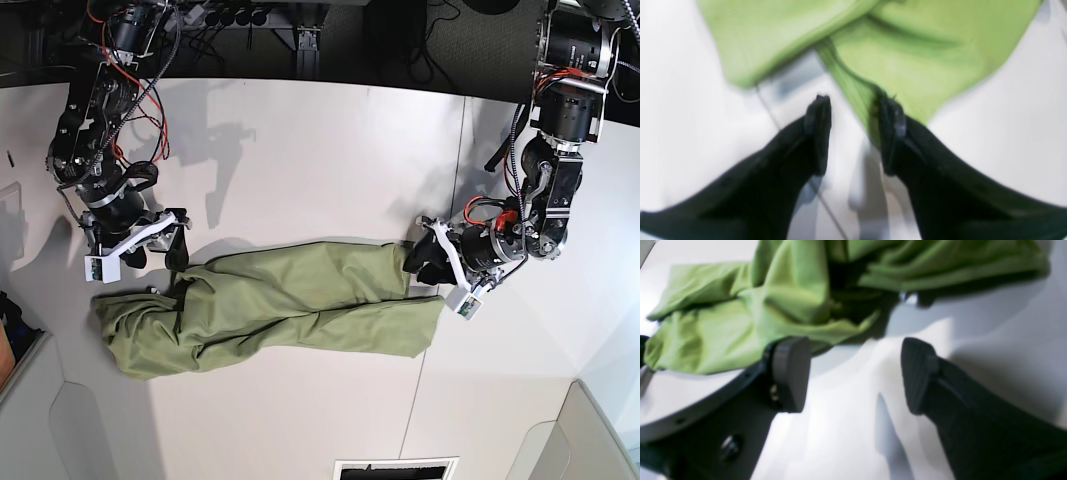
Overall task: Layout the t-shirt on the table in an organized manner, then fold the t-shirt properly
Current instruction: 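Lower the stretched shirt onto the table with both grippers, then release the shirt with the right gripper and lift it away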
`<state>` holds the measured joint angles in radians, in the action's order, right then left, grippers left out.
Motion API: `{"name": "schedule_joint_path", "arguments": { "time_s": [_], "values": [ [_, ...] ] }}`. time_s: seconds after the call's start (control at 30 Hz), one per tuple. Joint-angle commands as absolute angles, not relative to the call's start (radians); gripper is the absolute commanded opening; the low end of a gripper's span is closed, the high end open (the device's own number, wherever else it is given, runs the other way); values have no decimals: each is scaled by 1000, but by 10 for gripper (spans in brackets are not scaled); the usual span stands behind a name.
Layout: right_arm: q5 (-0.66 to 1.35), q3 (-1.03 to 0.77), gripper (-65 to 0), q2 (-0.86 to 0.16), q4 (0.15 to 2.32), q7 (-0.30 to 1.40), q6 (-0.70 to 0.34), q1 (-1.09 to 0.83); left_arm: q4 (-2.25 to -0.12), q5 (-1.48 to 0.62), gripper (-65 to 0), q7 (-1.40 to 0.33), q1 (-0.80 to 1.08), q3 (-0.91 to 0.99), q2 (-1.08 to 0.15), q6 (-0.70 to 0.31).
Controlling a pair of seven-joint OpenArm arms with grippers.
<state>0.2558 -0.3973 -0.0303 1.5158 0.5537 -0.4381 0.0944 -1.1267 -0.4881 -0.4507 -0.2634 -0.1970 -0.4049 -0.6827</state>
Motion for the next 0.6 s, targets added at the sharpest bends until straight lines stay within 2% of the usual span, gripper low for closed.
{"name": "schedule_joint_path", "arguments": {
  "time_s": [0.0, 0.23, 0.27, 0.33, 0.4, 0.43, 0.5, 0.53, 0.57],
  "values": [
    [266, -397, -232, -35, 1513, 531, -442, 123, -1143, -477, -383, -428, -287, -191, -406, -676],
    [260, -328, -232, -36, 1301, 529, -442, 258, -1129, -425, -388, -400, -287, -197, -389, -676],
    [251, -314, -233, -35, 1272, 522, -442, 277, -1129, -425, -420, -400, -287, -197, -385, -677],
    [230, -287, -255, -35, 1221, 505, -442, 306, -1129, -425, -539, -400, -288, -197, -379, -677],
    [224, -265, -350, -35, 1184, 500, -442, 325, -1129, -425, -650, -400, -287, -197, -377, -677],
    [224, -256, -425, -35, 1173, 500, -442, 330, -1129, -425, -650, -400, -287, -197, -378, -677],
    [224, -243, -620, -32, 1172, 505, -442, 329, -1130, -426, -650, -400, -288, -197, -391, -677],
    [224, -242, -650, -32, 1173, 519, -443, 329, -1133, -429, -650, -400, -288, -197, -403, -678],
    [224, -242, -650, -31, 1179, 543, -446, 329, -1139, -434, -650, -401, -287, -197, -419, -680]
  ]
}}
